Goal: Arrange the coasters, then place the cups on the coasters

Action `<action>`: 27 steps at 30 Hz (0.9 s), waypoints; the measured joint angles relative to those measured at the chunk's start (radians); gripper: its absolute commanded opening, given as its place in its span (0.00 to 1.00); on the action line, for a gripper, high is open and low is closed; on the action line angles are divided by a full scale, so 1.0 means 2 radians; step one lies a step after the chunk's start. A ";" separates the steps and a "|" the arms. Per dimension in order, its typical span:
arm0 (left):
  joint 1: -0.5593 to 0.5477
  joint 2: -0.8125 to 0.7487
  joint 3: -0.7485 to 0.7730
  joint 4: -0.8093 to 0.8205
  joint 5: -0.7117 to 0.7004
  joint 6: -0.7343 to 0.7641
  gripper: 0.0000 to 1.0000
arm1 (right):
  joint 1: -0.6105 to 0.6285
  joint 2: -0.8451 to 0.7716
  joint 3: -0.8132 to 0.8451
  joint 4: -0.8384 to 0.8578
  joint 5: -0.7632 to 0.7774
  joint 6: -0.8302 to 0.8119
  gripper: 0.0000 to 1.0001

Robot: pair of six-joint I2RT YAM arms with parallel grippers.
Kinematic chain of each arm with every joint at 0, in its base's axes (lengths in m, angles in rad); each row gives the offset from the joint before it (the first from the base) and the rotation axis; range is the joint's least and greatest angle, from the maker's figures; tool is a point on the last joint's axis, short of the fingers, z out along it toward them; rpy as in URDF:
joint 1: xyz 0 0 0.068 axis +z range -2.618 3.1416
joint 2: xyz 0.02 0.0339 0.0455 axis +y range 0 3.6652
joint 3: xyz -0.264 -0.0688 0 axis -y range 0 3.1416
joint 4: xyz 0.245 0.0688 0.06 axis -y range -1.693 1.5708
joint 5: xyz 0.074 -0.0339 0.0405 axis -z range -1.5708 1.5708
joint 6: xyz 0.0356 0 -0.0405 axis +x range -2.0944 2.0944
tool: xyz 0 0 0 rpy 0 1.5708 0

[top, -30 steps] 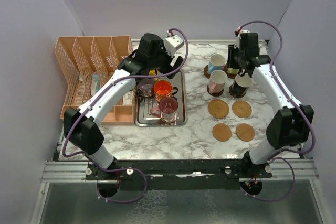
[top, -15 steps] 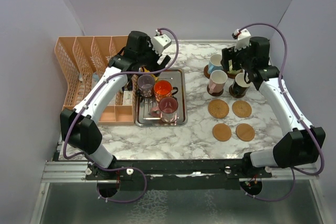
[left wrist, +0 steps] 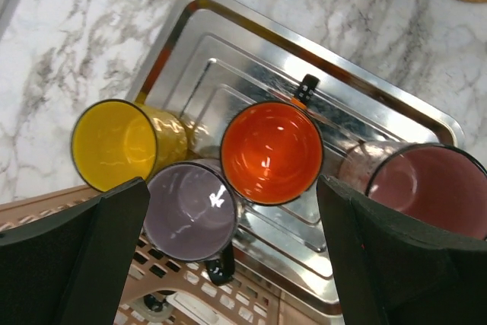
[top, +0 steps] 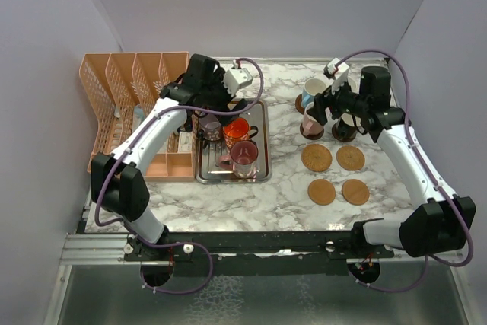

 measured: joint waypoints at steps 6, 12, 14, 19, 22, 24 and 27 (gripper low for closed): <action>-0.021 -0.023 -0.045 -0.027 0.034 0.037 0.85 | 0.000 -0.018 -0.011 -0.004 -0.042 -0.011 0.78; -0.063 -0.030 -0.056 -0.052 0.035 0.084 0.76 | 0.000 -0.023 -0.028 -0.005 -0.051 -0.011 0.78; -0.064 -0.028 -0.054 -0.060 0.036 0.096 0.73 | 0.000 -0.028 -0.036 -0.005 -0.051 -0.011 0.78; -0.064 -0.002 -0.026 -0.086 0.043 0.114 0.68 | 0.000 -0.041 -0.047 -0.005 -0.050 -0.011 0.78; -0.068 0.014 -0.018 -0.099 0.048 0.123 0.65 | 0.000 -0.044 -0.047 -0.004 -0.044 -0.010 0.78; -0.073 0.024 -0.017 -0.106 0.048 0.126 0.62 | 0.000 -0.045 -0.048 -0.001 -0.039 -0.006 0.78; -0.079 0.038 -0.016 -0.112 0.048 0.130 0.54 | -0.002 -0.045 -0.051 0.004 -0.037 0.002 0.78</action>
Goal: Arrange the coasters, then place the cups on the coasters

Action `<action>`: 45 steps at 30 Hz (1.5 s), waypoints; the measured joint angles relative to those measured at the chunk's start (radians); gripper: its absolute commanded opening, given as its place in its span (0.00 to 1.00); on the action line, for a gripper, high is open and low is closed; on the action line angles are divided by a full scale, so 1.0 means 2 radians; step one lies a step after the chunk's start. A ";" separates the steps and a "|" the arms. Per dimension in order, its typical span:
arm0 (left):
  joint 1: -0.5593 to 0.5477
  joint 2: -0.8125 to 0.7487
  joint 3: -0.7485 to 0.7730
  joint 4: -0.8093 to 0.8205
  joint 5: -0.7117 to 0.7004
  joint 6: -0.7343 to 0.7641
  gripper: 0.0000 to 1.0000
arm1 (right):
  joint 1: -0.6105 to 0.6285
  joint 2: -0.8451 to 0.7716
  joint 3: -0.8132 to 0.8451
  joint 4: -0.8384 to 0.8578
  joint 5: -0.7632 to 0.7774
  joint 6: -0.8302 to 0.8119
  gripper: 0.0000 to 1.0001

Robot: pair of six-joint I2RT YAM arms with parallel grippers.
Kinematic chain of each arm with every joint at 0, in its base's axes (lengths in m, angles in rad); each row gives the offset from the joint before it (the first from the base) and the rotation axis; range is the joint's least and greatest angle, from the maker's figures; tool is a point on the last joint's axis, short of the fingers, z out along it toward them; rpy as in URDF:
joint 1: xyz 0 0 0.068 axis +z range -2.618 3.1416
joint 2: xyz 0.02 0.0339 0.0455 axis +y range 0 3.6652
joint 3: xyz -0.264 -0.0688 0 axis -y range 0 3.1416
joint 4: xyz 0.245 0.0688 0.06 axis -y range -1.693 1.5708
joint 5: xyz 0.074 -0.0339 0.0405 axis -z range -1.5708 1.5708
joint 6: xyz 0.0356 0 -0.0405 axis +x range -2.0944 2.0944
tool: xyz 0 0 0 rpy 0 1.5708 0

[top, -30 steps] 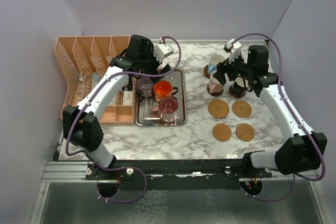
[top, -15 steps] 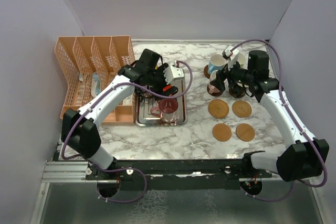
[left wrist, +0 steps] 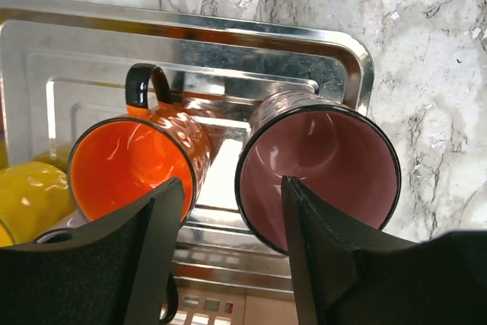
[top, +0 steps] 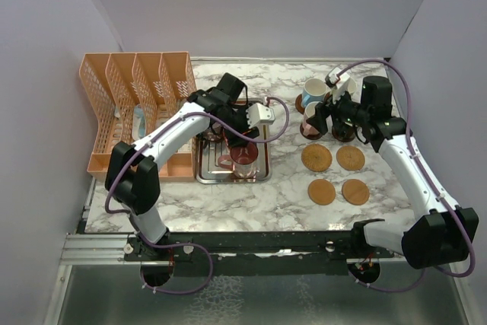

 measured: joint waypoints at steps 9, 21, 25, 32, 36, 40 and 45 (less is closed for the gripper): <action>-0.003 0.034 0.004 -0.007 0.000 0.002 0.39 | 0.000 0.000 -0.006 0.007 0.017 0.011 0.77; -0.006 0.043 0.004 -0.007 0.024 0.004 0.28 | 0.000 0.013 -0.010 0.014 0.027 0.017 0.76; -0.009 0.050 0.004 -0.006 0.028 0.006 0.20 | 0.000 0.013 -0.010 0.015 0.030 0.017 0.76; -0.009 0.051 0.004 -0.002 0.028 0.018 0.00 | 0.000 0.013 -0.012 0.018 0.035 0.017 0.76; -0.011 0.051 0.011 -0.011 0.031 0.018 0.00 | 0.000 0.013 -0.012 0.017 0.036 0.027 0.76; -0.012 0.051 0.028 -0.032 0.037 0.010 0.00 | 0.000 0.017 -0.006 0.014 0.036 0.039 0.76; -0.013 0.051 0.089 -0.049 0.042 -0.041 0.00 | 0.000 0.030 0.040 0.001 0.044 0.055 0.75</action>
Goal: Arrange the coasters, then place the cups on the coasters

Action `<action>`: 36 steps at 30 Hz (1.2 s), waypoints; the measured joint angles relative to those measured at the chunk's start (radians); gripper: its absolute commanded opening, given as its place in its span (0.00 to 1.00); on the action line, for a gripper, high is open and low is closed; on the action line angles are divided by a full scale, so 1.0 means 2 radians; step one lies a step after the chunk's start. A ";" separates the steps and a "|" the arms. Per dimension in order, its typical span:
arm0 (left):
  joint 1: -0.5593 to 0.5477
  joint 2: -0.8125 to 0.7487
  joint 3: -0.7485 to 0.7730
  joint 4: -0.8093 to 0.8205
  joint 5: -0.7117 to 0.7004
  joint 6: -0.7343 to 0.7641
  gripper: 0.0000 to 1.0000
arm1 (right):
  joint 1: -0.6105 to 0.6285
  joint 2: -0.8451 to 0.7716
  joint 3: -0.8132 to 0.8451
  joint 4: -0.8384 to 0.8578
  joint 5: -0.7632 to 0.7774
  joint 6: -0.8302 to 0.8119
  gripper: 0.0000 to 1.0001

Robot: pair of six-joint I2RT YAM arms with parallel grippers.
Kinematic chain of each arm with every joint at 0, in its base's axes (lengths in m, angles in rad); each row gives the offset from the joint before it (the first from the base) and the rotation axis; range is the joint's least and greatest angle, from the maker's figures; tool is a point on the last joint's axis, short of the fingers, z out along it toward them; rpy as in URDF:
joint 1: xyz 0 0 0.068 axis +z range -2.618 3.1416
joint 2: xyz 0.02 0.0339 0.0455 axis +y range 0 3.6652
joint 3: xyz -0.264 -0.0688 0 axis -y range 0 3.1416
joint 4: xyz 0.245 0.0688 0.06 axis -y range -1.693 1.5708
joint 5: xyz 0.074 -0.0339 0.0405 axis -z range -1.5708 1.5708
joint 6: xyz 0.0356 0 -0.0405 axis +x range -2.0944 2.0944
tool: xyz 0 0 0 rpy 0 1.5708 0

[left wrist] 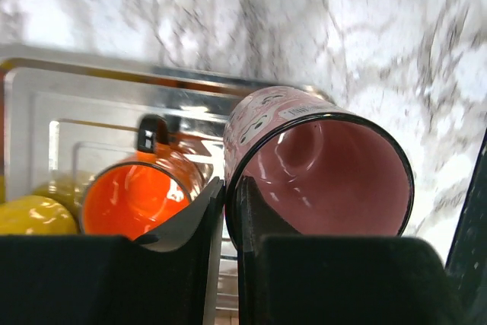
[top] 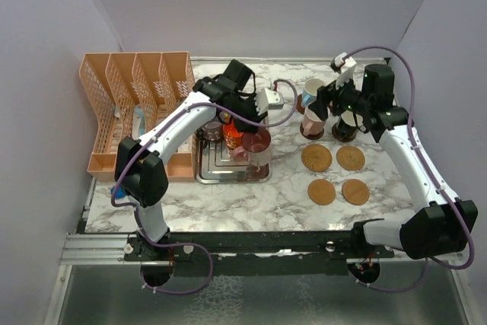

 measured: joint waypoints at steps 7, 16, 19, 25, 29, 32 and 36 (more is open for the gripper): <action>0.000 0.000 0.078 0.049 -0.042 -0.144 0.00 | 0.001 0.008 0.091 -0.019 0.018 0.051 0.72; -0.003 0.030 0.166 0.106 -0.155 -0.304 0.00 | 0.028 0.063 0.190 -0.042 0.025 0.110 0.67; -0.014 0.033 0.166 0.123 -0.208 -0.342 0.00 | 0.049 0.077 0.198 -0.049 0.035 0.120 0.64; -0.041 0.033 0.138 0.169 -0.296 -0.374 0.00 | 0.081 0.100 0.202 -0.058 0.052 0.133 0.56; -0.055 0.033 0.132 0.173 -0.337 -0.390 0.00 | 0.093 0.116 0.204 -0.064 0.073 0.134 0.51; -0.065 0.033 0.132 0.181 -0.372 -0.400 0.00 | 0.099 0.125 0.204 -0.068 0.090 0.134 0.49; -0.074 0.033 0.132 0.185 -0.409 -0.409 0.00 | 0.106 0.138 0.204 -0.074 0.115 0.134 0.46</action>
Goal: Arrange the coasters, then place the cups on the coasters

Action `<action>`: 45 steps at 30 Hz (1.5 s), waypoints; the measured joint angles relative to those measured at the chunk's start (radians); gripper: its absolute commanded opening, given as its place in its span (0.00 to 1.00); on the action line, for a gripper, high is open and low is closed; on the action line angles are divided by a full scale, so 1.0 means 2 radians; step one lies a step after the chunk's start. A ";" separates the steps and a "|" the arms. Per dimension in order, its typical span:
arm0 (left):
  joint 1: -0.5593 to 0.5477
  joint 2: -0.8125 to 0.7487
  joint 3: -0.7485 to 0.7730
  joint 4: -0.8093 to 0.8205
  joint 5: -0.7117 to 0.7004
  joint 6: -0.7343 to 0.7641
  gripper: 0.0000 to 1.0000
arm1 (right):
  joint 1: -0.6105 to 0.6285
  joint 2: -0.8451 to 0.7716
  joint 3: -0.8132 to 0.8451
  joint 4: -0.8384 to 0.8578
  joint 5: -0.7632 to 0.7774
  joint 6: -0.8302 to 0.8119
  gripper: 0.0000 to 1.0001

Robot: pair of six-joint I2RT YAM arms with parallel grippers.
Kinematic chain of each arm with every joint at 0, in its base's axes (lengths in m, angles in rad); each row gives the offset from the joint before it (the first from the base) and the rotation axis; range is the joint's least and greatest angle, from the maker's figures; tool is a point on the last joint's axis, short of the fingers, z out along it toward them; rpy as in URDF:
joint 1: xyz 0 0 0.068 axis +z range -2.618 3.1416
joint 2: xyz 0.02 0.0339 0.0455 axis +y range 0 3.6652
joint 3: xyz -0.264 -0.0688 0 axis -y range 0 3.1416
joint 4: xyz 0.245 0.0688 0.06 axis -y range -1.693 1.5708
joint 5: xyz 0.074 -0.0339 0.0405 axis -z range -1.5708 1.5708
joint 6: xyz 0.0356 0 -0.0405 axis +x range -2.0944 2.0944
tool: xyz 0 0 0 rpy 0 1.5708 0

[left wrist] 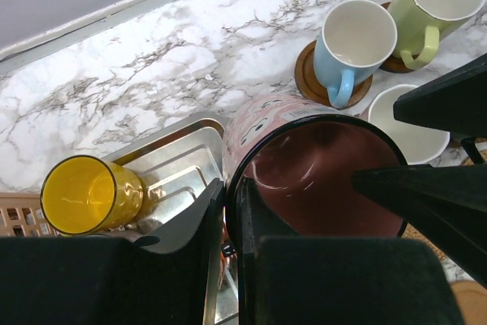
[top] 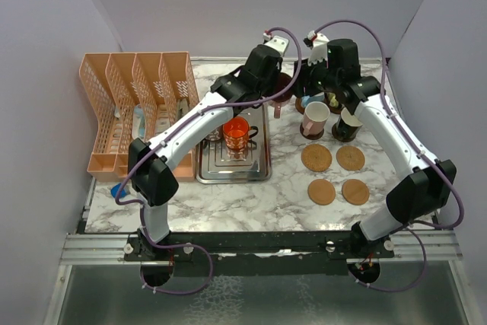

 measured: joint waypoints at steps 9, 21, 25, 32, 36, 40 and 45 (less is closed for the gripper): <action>-0.023 0.003 0.000 0.001 -0.060 -0.011 0.00 | 0.009 0.017 0.012 -0.003 0.027 0.000 0.32; -0.038 0.004 0.000 0.011 -0.089 -0.031 0.00 | 0.016 0.034 0.018 -0.005 0.063 0.000 0.05; -0.039 0.004 0.000 0.017 -0.082 -0.029 0.00 | 0.017 0.034 0.018 -0.006 0.074 0.000 0.01; -0.035 -0.004 -0.027 0.036 -0.035 -0.013 0.05 | 0.017 0.026 -0.001 -0.008 0.084 0.000 0.01; -0.032 -0.022 -0.048 0.043 0.007 0.003 0.14 | 0.017 0.012 -0.018 -0.015 0.081 0.007 0.01; -0.027 -0.053 -0.072 0.048 0.060 0.022 0.28 | 0.015 -0.014 -0.040 -0.014 0.057 0.014 0.01; -0.019 -0.105 -0.089 0.048 0.161 0.051 0.72 | 0.009 -0.045 -0.074 -0.004 0.034 0.005 0.01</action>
